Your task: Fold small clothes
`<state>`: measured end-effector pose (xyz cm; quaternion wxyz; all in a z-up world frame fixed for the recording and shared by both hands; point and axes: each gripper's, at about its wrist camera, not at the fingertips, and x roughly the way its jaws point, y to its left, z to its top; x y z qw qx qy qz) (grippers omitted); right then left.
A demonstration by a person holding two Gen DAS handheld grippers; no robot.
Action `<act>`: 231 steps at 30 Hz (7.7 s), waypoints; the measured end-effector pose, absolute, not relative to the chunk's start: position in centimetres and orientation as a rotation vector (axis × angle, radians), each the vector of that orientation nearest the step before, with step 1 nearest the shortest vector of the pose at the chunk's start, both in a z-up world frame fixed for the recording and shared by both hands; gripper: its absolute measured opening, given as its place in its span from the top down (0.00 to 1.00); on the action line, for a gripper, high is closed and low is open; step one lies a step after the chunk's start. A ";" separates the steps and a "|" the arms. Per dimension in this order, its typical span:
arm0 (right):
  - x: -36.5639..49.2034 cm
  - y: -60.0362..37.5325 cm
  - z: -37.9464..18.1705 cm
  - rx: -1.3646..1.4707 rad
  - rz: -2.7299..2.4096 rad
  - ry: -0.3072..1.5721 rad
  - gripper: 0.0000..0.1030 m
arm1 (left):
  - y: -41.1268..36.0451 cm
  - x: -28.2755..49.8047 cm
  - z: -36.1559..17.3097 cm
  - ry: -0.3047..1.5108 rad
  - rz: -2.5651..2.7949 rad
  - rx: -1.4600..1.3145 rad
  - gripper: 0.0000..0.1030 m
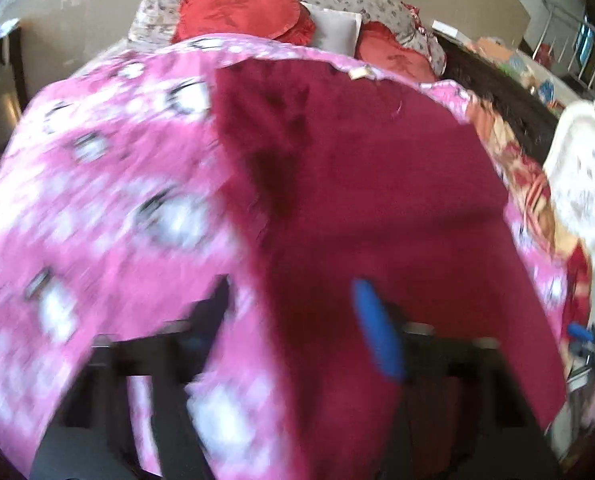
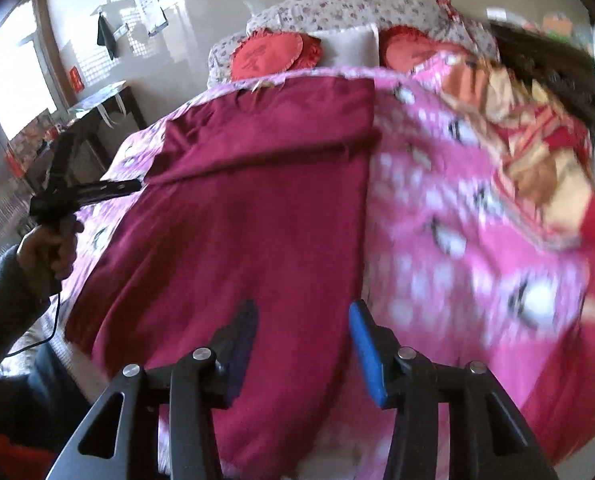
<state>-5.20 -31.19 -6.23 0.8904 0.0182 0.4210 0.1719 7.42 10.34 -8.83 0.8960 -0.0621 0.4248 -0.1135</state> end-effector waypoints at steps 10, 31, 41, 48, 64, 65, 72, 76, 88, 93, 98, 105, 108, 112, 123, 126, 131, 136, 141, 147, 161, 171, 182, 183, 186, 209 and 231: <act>-6.8 -33.4 -10.4 0.217 0.384 0.929 0.56 | 12.1 -2.7 -12.4 1.038 -0.533 -0.412 0.19; -9.7 -33.4 -10.5 0.309 0.482 0.923 0.54 | 4.6 -4.3 -11.8 1.002 -0.513 -0.162 0.27; -10.4 -33.8 -10.9 0.277 0.471 0.917 0.60 | 7.1 -4.2 -12.9 1.019 -0.428 -0.275 0.84; -11.8 -33.2 -10.3 0.270 0.585 0.906 0.63 | 7.3 -5.0 -13.0 1.033 -0.515 -0.295 0.84; -11.4 -32.8 -9.2 0.217 0.527 0.893 0.89 | 6.9 -5.7 -12.9 1.030 -0.475 -0.245 0.82; -11.4 -32.7 -9.0 0.202 0.531 0.891 0.89 | 6.9 -5.9 -12.9 1.032 -0.472 -0.243 0.82; -11.2 -32.8 -8.1 0.191 0.533 0.874 0.90 | 7.4 -6.7 -12.5 1.040 -0.474 -0.261 0.86; -11.1 -32.8 -8.0 0.187 0.537 0.877 0.90 | 8.2 -7.5 -12.6 1.058 -0.492 -0.308 0.86; -9.8 -32.6 -5.3 0.166 0.514 0.777 0.91 | 9.1 -5.6 -8.0 0.883 -0.440 -0.343 0.93; -5.1 -32.0 -3.0 0.114 0.434 0.679 0.91 | 9.9 -0.1 -5.9 0.788 -0.394 -0.440 0.93; 0.6 -30.1 -2.2 0.068 0.370 0.631 0.91 | 8.7 5.8 -5.5 0.774 -0.337 -0.448 0.93; 9.0 -28.3 0.6 0.062 0.321 0.553 0.91 | 9.5 14.1 -2.0 0.706 -0.241 -0.439 0.93; 13.0 -27.9 2.3 0.072 0.311 0.530 0.91 | 9.7 18.3 -0.4 0.689 -0.200 -0.397 0.93; 17.6 -26.9 3.3 0.059 0.286 0.522 0.91 | 9.7 22.7 0.2 0.692 -0.148 -0.348 0.93; 23.4 -30.9 -1.4 0.445 0.301 0.658 0.84 | 9.4 28.0 -4.5 0.878 -0.129 -0.340 0.85; 22.4 -31.7 -0.6 0.498 0.354 0.633 0.67 | 9.5 27.5 -4.0 0.867 -0.145 -0.337 0.83; 19.9 -32.1 1.9 0.434 0.358 0.547 0.64 | 9.4 26.0 -2.3 0.781 -0.130 -0.313 0.83; 19.1 -29.7 2.2 0.259 0.356 0.551 0.64 | 8.3 25.8 -1.0 0.736 -0.120 -0.323 0.80; 18.6 -26.8 0.7 0.094 0.378 0.582 0.64 | 9.4 27.3 -1.1 0.784 -0.183 -0.417 0.39; 19.7 -27.0 -0.6 0.107 0.356 0.591 0.64 | 11.2 25.6 0.9 0.637 0.019 -0.395 0.38; 30.1 -25.5 -1.8 0.028 0.133 0.695 0.93 | 3.5 30.3 -6.2 0.719 0.049 -0.070 0.38; 32.7 -26.8 -6.4 0.073 0.138 0.700 0.94 | 5.1 29.2 -8.1 0.606 -0.021 -0.142 0.33; 32.4 -26.5 -6.4 0.073 0.131 0.666 0.94 | 4.8 29.3 -8.0 0.597 -0.005 -0.130 0.33; 32.3 -26.6 -6.4 0.075 0.132 0.664 0.94 | 4.8 29.3 -8.0 0.596 -0.005 -0.129 0.33; 32.2 -26.8 -6.4 0.088 0.139 0.661 0.94 | 4.8 29.3 -8.0 0.597 -0.004 -0.127 0.33; 32.1 -26.9 -6.4 0.093 0.144 0.655 0.94 | 4.7 29.2 -8.0 0.595 -0.004 -0.127 0.33; 17.4 -31.3 -0.8 0.198 0.209 0.667 0.68 | 3.9 27.6 -5.7 0.817 -0.090 -0.025 0.31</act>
